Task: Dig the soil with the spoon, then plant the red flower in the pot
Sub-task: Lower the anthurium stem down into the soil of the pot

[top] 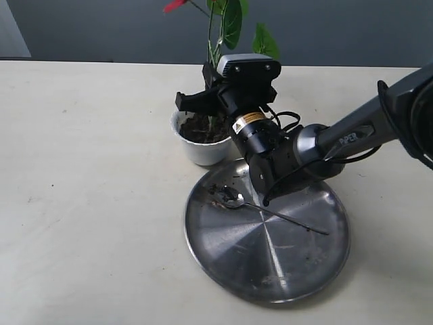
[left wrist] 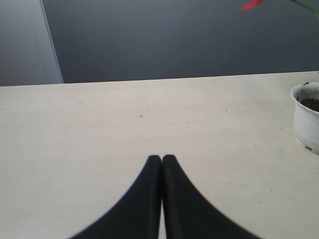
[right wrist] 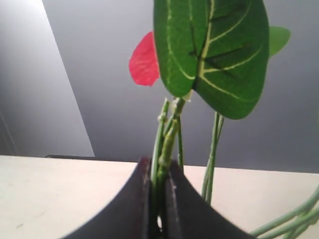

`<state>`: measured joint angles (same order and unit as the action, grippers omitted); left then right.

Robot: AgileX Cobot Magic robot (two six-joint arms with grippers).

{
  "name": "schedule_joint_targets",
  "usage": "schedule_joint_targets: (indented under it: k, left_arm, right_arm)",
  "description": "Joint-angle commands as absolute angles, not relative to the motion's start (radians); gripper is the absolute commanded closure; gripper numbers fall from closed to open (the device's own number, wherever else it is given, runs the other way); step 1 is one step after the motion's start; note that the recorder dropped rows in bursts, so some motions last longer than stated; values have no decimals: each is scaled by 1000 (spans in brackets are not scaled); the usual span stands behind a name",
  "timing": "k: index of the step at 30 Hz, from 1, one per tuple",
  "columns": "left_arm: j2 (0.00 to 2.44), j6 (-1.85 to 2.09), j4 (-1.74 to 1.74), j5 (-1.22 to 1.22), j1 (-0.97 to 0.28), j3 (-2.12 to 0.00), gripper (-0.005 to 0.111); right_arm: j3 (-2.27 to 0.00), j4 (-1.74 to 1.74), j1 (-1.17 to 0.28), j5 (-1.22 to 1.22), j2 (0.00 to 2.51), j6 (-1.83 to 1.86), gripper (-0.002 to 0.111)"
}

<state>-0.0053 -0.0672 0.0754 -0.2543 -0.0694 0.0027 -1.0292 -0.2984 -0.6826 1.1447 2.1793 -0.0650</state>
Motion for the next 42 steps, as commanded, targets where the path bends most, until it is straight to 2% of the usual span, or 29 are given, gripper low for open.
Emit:
schedule_joint_targets:
  k: [1, 16, 29, 42]
  left_arm:
    - [0, -68, 73, -246, -74, 0, 105]
    - [0, -68, 73, -246, -74, 0, 105]
    - [0, -68, 73, -246, -74, 0, 105]
    - [0, -68, 73, -246, -74, 0, 105]
  right_arm:
    - [-1032, -244, -678, 1105, 2179, -66, 109]
    - [-1030, -230, -688, 955, 2163, -112, 109]
    - [-826, -210, -688, 1015, 2080, -114, 109]
    - [-818, -137, -688, 844, 2079, -214, 109]
